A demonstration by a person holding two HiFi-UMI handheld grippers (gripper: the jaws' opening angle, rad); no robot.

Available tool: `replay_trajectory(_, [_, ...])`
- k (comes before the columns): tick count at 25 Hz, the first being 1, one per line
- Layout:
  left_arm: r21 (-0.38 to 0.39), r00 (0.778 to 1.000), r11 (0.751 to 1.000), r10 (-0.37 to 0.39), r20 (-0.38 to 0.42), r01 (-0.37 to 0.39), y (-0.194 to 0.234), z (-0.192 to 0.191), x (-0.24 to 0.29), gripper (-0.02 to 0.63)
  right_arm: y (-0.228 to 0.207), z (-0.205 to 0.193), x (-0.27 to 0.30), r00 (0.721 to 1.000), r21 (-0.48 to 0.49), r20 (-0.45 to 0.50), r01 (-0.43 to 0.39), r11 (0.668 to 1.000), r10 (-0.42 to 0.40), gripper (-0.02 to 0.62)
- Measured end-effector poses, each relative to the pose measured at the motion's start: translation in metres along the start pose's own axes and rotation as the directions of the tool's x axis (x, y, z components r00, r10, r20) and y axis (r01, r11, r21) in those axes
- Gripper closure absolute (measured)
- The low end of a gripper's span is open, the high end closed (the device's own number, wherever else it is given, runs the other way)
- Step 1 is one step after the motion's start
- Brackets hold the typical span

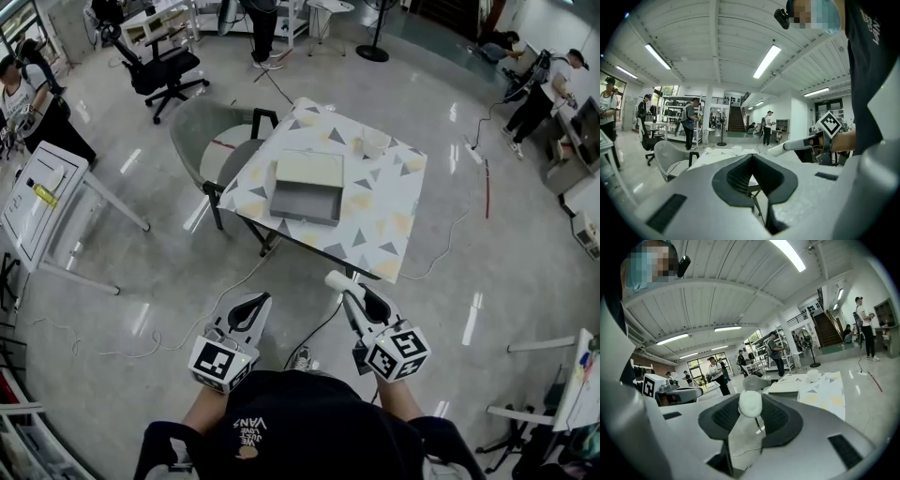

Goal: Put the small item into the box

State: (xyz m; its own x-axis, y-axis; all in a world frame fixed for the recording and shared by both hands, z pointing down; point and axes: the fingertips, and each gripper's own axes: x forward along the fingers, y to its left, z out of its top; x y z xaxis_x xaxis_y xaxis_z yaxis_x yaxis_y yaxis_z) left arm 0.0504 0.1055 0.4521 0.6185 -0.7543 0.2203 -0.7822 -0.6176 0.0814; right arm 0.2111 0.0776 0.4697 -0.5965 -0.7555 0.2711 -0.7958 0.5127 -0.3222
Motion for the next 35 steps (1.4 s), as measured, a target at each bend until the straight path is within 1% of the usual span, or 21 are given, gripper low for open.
replay_trajectory(3, [-0.005,1.000,1.000,-0.002,0.000,0.002,0.014,0.002,0.011,0.600,-0.006,0.002,0.014,1.000,0.006,-0.012,0.006,1.000,-0.005,0.466])
replay_trajectory(6, [-0.011,1.000,1.000,-0.023,0.001,0.023,0.034,0.005,0.026,0.600,-0.012,0.009,0.034,1.000,0.008,-0.007,0.026,1.000,-0.025,0.466])
replay_trajectory(12, [0.002,0.995,0.995,-0.102,0.001,0.102,0.083,0.017,0.059,0.600,-0.020,0.025,0.085,0.995,0.008,-0.002,0.099,0.995,-0.099,0.466])
replay_trajectory(17, [0.012,0.985,0.985,-0.170,0.001,0.170,0.130,0.027,0.079,0.600,-0.021,0.037,0.133,0.986,0.011,0.011,0.164,0.986,-0.164,0.466])
replay_trajectory(21, [0.023,0.976,0.976,-0.217,0.003,0.217,0.165,0.034,0.089,0.600,-0.024,0.044,0.165,0.975,0.020,0.026,0.221,0.975,-0.222,0.466])
replay_trajectory(26, [0.048,0.962,0.961,-0.274,-0.005,0.274,0.202,0.039,0.094,0.600,-0.025,0.044,0.194,0.951,0.040,0.042,0.305,0.952,-0.306,0.466])
replay_trajectory(31, [0.051,0.952,0.951,-0.305,-0.014,0.305,0.228,0.035,0.102,0.600,-0.034,0.034,0.217,0.931,0.044,0.027,0.362,0.931,-0.363,0.466])
replay_trajectory(35, [0.034,0.946,0.945,-0.324,-0.018,0.325,0.233,0.031,0.111,0.600,-0.047,0.025,0.231,0.922,0.035,-0.002,0.386,0.922,-0.387,0.466])
